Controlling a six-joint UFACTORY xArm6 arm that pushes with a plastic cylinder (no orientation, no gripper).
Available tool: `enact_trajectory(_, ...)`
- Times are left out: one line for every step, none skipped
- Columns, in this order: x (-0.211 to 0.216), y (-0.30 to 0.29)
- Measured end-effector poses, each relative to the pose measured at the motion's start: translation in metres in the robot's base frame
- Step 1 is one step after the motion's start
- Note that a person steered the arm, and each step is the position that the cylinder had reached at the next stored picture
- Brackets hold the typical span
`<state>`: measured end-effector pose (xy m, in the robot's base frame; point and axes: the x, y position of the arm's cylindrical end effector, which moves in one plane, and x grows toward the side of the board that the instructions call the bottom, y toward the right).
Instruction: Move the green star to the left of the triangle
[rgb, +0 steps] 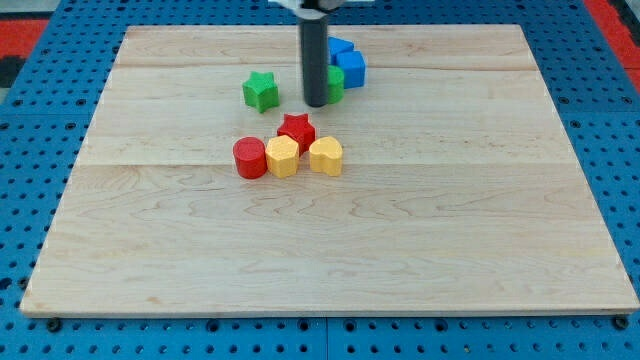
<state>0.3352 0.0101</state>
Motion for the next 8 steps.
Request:
enact_trajectory(0.002, -0.02)
enact_trajectory(0.013, -0.096)
enact_trajectory(-0.021, -0.123)
enact_trajectory(-0.039, -0.127)
enact_trajectory(-0.025, -0.216)
enact_trajectory(-0.063, -0.215)
enact_trajectory(-0.063, -0.142)
enact_trajectory(-0.053, -0.058)
